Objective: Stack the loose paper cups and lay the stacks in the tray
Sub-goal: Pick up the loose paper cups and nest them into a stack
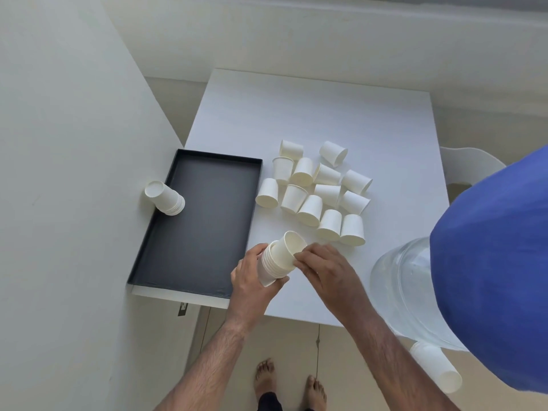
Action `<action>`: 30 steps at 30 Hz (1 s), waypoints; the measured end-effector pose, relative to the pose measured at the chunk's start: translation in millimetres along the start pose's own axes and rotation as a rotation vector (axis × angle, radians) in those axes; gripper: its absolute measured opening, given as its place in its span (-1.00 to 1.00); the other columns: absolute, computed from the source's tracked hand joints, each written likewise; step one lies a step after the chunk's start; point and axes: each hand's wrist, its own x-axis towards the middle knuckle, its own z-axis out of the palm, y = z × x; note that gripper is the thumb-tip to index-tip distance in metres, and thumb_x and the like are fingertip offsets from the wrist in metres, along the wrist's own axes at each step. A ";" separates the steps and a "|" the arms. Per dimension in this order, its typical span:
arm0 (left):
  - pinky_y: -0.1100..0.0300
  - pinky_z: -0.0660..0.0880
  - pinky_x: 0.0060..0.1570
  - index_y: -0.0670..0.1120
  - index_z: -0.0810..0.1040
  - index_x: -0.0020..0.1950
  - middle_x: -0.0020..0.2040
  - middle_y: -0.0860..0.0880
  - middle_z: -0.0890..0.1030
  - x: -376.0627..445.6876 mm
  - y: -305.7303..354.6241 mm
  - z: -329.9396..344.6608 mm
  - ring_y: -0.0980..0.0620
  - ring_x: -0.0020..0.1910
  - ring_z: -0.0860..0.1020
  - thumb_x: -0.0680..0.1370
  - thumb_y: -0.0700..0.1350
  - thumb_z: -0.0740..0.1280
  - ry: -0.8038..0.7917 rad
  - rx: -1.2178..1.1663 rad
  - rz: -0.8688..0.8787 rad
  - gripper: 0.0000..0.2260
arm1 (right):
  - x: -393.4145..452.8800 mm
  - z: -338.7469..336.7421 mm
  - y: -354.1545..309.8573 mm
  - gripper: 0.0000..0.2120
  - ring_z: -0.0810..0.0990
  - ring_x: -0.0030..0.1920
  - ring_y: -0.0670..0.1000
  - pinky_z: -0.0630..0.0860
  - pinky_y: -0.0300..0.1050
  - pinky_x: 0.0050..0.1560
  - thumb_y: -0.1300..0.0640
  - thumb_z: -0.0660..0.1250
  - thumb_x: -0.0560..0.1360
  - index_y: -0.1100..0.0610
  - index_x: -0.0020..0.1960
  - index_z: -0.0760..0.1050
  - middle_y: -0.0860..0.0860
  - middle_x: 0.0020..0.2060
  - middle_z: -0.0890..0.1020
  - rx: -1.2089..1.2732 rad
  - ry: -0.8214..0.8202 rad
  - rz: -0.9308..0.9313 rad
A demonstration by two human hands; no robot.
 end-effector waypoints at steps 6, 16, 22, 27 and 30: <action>-0.20 0.50 0.37 0.32 0.33 0.47 0.37 0.33 0.46 -0.3 5.5 2.6 0.08 0.39 0.33 0.48 0.06 0.63 0.004 -0.058 -0.002 -0.32 | -1.9 10.1 -5.6 -0.82 0.60 0.01 -0.01 0.57 -0.08 0.04 0.07 0.41 0.64 0.04 0.21 0.67 -0.09 -0.01 0.69 0.187 -0.039 0.105; -0.24 0.53 0.37 0.19 0.40 0.48 0.36 0.23 0.55 2.9 -3.0 1.5 -0.10 0.43 0.46 0.48 0.02 0.65 -0.020 -0.057 -0.021 -0.34 | -5.1 26.4 4.9 -0.89 0.51 0.07 -0.10 0.54 -0.20 0.03 -0.01 0.48 0.57 -0.07 0.07 0.75 -0.21 0.03 0.57 0.224 -0.157 0.218; -0.22 0.55 0.35 0.24 0.38 0.48 0.38 0.24 0.54 2.0 -6.0 3.4 -0.09 0.47 0.41 0.48 0.01 0.65 -0.046 -0.050 -0.037 -0.32 | -1.8 23.8 14.0 -0.83 0.59 0.00 -0.07 0.47 -0.36 -0.07 -0.09 0.47 0.56 -0.16 0.14 0.69 -0.17 0.04 0.61 0.585 -0.131 0.417; -0.12 0.49 0.36 0.24 0.36 0.49 0.37 0.26 0.52 1.8 -3.8 7.6 -0.04 0.46 0.39 0.47 0.03 0.65 -0.034 -0.042 -0.044 -0.30 | 10.7 34.7 45.0 -0.78 0.63 0.05 -0.03 0.59 -0.21 -0.14 0.08 0.36 0.65 -0.12 0.27 0.56 -0.04 0.06 0.65 0.832 0.005 0.824; -0.07 0.46 0.35 0.23 0.34 0.49 0.32 0.36 0.49 -0.3 -5.0 9.6 0.00 0.44 0.39 0.47 0.05 0.65 -0.045 -0.030 -0.040 -0.29 | 16.7 43.9 65.8 -0.61 0.63 0.09 0.01 0.65 -0.16 -0.13 0.17 0.34 0.63 -0.08 0.43 0.47 0.06 0.10 0.60 0.979 0.061 0.996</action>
